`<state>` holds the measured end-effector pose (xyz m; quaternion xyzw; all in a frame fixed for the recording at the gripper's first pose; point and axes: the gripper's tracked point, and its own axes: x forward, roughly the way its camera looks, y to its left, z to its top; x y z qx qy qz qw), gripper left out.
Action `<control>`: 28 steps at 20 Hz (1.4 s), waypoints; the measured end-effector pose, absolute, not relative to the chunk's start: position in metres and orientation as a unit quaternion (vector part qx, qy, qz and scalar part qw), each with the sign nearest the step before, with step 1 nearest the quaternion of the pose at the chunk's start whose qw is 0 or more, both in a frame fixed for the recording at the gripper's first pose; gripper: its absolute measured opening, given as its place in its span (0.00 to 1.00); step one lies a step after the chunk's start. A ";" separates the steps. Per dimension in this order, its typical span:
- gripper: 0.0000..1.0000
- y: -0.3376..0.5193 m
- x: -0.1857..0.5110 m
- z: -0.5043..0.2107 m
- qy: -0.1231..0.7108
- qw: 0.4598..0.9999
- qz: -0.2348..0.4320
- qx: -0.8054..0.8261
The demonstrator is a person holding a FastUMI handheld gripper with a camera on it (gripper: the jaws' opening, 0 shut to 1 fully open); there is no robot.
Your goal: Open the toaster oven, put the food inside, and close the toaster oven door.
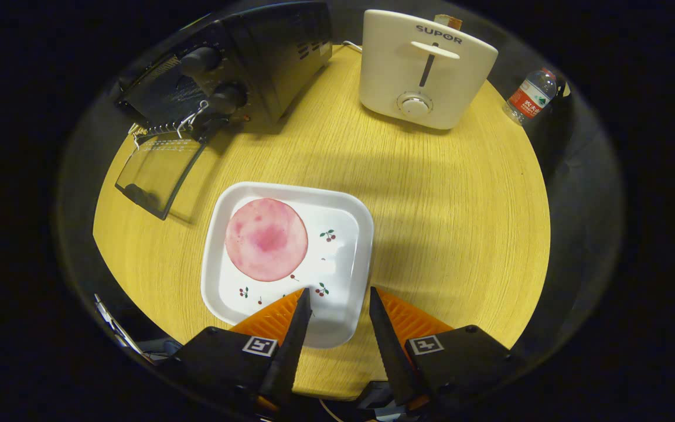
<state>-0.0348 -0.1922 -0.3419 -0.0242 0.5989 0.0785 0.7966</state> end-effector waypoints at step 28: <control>0.02 -0.190 -0.025 -0.325 0.560 0.763 0.075 0.314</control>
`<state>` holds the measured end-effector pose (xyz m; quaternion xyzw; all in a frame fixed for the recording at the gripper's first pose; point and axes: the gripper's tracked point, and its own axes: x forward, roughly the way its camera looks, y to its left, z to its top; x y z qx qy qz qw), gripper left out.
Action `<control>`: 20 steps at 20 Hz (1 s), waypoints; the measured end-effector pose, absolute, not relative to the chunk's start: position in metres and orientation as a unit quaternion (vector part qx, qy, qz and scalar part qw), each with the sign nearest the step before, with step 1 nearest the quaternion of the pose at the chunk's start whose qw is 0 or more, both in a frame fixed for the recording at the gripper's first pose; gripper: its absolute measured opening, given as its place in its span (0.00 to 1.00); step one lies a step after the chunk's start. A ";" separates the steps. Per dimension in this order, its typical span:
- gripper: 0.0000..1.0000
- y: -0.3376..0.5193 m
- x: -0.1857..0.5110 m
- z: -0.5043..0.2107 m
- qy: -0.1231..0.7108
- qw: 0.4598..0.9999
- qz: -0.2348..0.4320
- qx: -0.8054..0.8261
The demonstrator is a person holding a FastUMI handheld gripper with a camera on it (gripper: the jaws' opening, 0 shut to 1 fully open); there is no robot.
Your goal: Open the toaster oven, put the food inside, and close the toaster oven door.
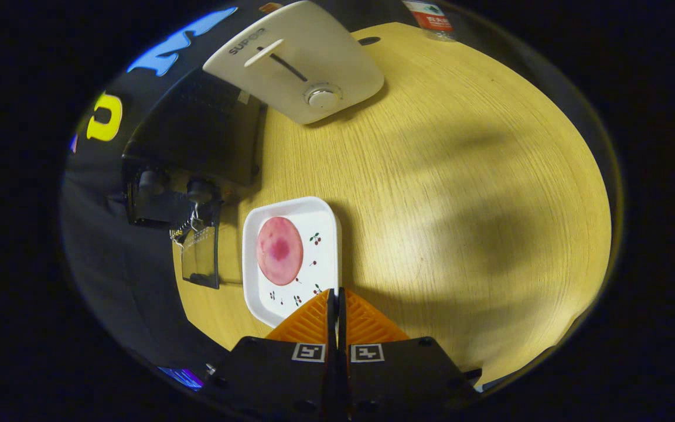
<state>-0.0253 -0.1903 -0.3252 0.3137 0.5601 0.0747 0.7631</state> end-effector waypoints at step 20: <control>0.02 -0.112 -0.079 -0.212 0.434 0.794 0.073 0.420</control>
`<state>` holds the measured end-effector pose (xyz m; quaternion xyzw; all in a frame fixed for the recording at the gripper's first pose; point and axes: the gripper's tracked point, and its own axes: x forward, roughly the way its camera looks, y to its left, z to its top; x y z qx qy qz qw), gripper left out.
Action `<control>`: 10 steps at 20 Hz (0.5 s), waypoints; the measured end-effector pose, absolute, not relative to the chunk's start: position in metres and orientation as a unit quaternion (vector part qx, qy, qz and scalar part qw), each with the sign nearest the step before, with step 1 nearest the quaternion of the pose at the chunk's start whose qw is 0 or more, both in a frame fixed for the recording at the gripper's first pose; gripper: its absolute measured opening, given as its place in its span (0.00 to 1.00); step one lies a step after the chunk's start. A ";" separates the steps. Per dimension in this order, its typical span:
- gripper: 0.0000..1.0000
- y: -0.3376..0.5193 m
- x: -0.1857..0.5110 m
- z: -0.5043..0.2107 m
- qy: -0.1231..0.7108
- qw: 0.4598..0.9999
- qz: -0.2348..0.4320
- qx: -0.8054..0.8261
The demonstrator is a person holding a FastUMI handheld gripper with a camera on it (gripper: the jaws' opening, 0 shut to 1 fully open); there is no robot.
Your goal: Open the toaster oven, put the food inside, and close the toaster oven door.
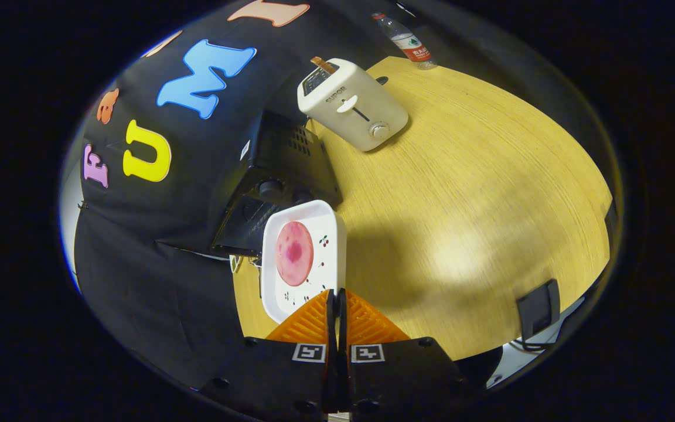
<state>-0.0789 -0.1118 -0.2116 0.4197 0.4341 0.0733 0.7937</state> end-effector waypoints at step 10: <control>0.02 -0.002 -0.113 -0.204 0.399 0.770 0.064 0.494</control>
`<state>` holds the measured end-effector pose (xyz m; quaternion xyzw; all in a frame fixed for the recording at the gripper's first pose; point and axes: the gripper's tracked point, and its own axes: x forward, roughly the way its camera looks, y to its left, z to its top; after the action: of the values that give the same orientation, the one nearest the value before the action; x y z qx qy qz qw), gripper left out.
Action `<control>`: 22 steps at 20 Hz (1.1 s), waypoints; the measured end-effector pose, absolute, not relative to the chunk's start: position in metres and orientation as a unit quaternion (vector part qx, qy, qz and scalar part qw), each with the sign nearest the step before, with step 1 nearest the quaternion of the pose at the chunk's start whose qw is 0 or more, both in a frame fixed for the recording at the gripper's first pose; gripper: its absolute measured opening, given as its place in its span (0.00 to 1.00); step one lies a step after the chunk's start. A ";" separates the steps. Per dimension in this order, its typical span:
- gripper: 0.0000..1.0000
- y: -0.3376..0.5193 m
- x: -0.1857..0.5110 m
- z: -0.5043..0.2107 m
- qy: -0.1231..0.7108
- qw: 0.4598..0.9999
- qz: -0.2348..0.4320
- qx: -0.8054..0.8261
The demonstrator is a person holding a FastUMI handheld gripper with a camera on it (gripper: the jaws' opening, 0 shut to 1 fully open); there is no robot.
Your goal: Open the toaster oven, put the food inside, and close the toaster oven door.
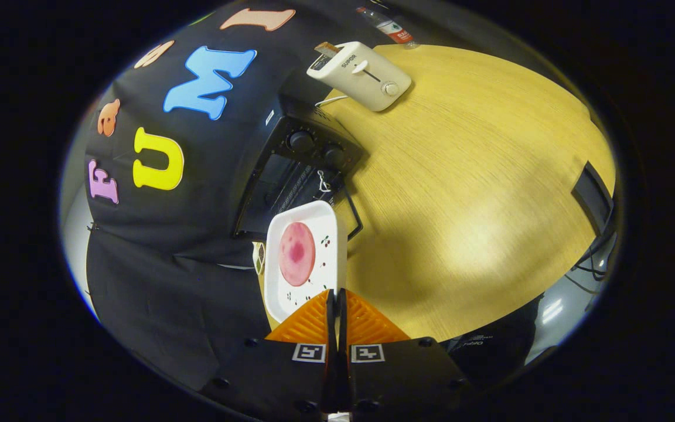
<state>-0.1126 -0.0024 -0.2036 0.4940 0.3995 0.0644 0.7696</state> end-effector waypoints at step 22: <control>0.02 0.080 0.070 -0.230 0.377 0.714 0.001 0.590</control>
<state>0.0698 0.0804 -0.2299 0.5901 0.3774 0.0013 0.7136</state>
